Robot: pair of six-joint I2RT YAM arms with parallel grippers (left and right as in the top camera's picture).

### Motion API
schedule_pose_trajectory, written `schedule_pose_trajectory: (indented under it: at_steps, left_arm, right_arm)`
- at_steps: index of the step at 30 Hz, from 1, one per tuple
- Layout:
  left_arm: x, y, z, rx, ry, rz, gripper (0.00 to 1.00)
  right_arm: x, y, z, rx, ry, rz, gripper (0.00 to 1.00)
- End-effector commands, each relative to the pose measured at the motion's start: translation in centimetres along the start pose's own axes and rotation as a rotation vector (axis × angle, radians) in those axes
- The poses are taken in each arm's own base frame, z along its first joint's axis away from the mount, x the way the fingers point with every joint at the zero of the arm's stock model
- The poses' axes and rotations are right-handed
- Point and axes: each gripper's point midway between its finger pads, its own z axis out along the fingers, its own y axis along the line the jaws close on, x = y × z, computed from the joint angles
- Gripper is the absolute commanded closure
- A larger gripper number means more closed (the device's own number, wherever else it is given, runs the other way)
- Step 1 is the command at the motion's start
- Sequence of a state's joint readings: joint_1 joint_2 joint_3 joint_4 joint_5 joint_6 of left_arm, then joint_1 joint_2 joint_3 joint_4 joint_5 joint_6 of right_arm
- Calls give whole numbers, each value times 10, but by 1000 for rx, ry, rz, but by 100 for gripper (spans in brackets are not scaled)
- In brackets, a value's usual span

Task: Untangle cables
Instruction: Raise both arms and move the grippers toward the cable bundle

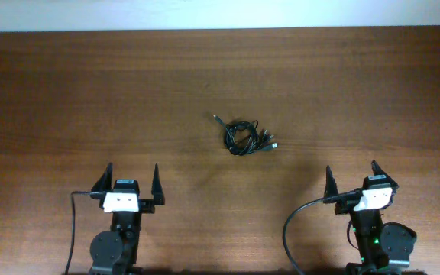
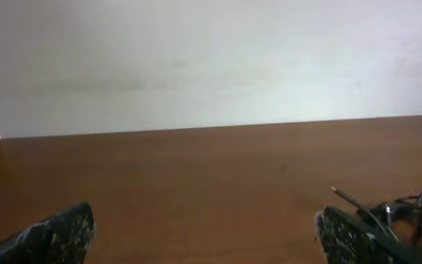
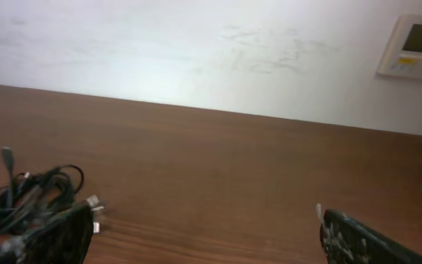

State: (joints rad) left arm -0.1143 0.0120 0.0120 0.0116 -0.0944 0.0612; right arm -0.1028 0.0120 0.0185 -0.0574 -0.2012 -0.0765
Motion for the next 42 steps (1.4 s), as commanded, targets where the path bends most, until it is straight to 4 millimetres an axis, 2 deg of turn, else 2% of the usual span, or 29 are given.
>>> schedule_pose_trajectory:
  at_steps: [1,4,7,8,11,14,16,19,23,26,27,32,33,34,35,36,37,38,39,42]
  left_arm:
    - [-32,-9,-5,65,-72,-27,1]
    - [-76,-6,-16,67,-157,-77,1]
    - [-122,-2,-30,66,-178,-78,1]
    - [-134,-1,-34,66,-170,-78,1]
    - [-183,3,-42,67,-152,-76,1]
    - [-224,1,-40,93,-99,-72,1]
    - [-242,-4,-33,130,-26,-69,1]
    - [-246,-12,-7,166,166,-67,1]
    - [-224,-38,29,294,419,-90,1]
    - [-181,-62,57,402,637,-137,1]
    - [-156,-68,68,425,735,-157,1]
    - [-64,-77,102,414,1054,-194,1]
    - [-53,-78,106,412,1085,-198,1]
    - [-39,-80,110,411,1128,-203,14]
    - [-24,-81,114,407,1171,-207,56]
    - [-10,-82,115,405,1214,-212,100]
    - [1,-83,116,403,1253,-217,100]
    - [15,-83,116,399,1301,-222,100]
    - [25,-84,116,396,1331,-225,100]
    - [43,-85,119,392,1374,-229,100]
  right_arm:
    - [-50,5,-10,-36,-108,77,2]
    - [-107,9,-29,-59,-226,66,2]
    - [-165,14,-58,-77,-333,36,2]
    - [-178,14,-65,-77,-349,32,2]
    - [-213,15,-83,-77,-380,25,2]
    - [-237,22,-85,-125,-353,22,1]
    - [-249,32,-81,-202,-300,25,2]
    - [-259,41,-62,-291,-139,69,2]
    - [-261,48,-30,-385,148,180,2]
    - [-241,45,-4,-389,414,288,2]
    - [-226,44,7,-387,531,335,2]
    - [-168,48,45,-421,814,469,2]
    - [-162,50,51,-438,839,490,2]
    - [-157,55,56,-474,866,522,3]
    - [-151,57,61,-488,887,539,15]
    - [-140,61,68,-496,929,549,36]
    - [-133,65,72,-508,961,554,54]
    - [-121,75,77,-529,1009,550,83]
    - [-111,84,82,-546,1051,544,96]
    - [-82,111,91,-600,1168,535,96]
